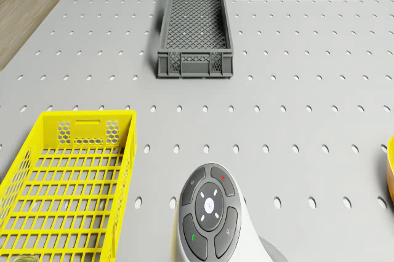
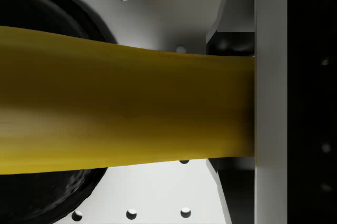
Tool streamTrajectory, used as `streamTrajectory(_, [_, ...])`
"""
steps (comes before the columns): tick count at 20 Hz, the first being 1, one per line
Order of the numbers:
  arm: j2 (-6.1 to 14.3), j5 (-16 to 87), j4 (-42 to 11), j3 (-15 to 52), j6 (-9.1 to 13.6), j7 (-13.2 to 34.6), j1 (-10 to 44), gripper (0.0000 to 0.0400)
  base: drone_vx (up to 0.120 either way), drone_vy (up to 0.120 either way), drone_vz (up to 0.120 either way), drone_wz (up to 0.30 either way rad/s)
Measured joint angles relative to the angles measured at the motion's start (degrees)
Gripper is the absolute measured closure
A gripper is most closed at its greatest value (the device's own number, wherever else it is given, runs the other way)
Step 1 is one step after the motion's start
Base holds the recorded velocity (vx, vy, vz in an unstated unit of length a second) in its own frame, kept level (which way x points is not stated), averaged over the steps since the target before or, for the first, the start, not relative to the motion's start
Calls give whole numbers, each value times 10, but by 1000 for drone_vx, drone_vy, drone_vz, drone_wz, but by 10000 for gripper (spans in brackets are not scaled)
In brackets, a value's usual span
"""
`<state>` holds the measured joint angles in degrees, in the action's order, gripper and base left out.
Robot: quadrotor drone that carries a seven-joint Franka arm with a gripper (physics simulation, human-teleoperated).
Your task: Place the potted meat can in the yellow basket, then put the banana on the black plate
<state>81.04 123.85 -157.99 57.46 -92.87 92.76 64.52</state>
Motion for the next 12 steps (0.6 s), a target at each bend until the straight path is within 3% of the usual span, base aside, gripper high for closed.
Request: streamTrajectory(12, [1, 0, 0, 0, -1, 0, 0, 201, -120, 0, 0, 0])
